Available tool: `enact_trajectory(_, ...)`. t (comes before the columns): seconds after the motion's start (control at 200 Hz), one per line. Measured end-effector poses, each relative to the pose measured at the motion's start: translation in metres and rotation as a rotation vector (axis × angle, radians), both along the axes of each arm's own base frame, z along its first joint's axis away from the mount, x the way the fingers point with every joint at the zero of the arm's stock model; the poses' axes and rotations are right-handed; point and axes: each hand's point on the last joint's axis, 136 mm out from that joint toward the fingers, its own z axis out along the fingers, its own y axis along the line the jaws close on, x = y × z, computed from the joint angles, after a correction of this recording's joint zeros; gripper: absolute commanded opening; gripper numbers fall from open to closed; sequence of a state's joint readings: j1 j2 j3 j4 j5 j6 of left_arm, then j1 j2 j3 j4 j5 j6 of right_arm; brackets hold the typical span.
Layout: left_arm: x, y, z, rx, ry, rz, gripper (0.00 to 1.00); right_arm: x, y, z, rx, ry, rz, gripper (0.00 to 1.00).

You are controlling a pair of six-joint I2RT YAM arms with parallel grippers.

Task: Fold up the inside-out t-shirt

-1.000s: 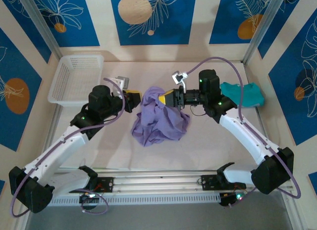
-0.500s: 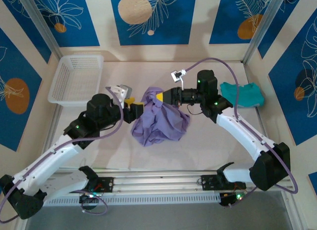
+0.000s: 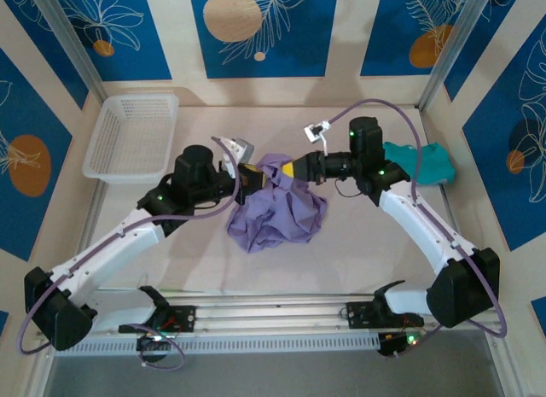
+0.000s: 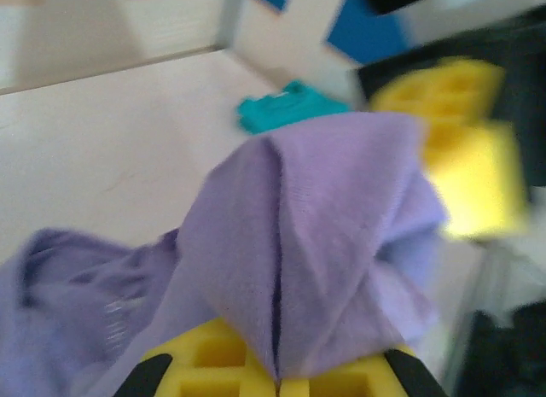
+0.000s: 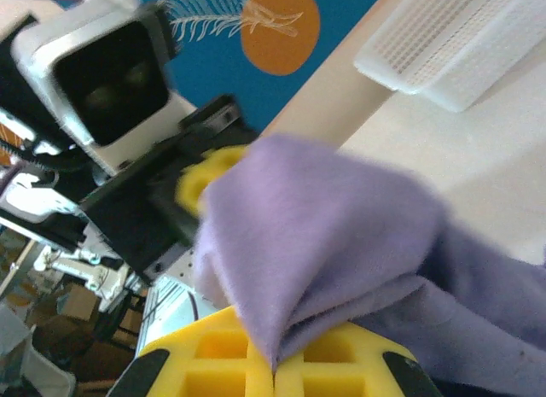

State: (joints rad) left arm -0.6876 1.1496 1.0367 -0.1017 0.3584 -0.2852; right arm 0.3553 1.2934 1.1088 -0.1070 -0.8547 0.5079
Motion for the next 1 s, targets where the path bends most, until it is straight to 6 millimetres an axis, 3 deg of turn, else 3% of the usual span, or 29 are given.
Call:
enact_trajectory(0.165,-0.039,-0.004,0.016,-0.141,0.015,-0.18,0.0,0.011,-0.007,-0.006,-0.007,0.039,-0.018,0.15)
enact_trajectory(0.315,-0.056,-0.005,0.02,-0.19,0.037,-0.25,0.0,0.018,-0.007,-0.016,-0.105,0.03,-0.095,0.29)
enact_trajectory(0.48,-0.056,-0.005,0.027,-0.218,0.04,-0.249,0.0,0.013,-0.021,-0.02,-0.227,-0.086,-0.226,0.35)
enact_trajectory(0.615,-0.052,-0.003,0.027,-0.221,0.037,-0.233,0.0,-0.019,-0.028,-0.007,-0.238,-0.241,-0.244,0.35)
enact_trajectory(0.77,-0.049,-0.003,0.027,-0.219,0.034,-0.217,0.0,-0.048,-0.017,0.009,-0.212,-0.371,-0.184,0.34)
enact_trajectory(0.855,-0.049,-0.002,0.027,-0.219,0.034,-0.214,0.0,-0.052,-0.01,0.007,-0.216,-0.388,-0.159,0.34)
enact_trajectory(1.0,-0.049,-0.002,0.027,-0.219,0.033,-0.215,0.0,-0.04,-0.001,-0.013,-0.265,-0.354,-0.154,0.34)
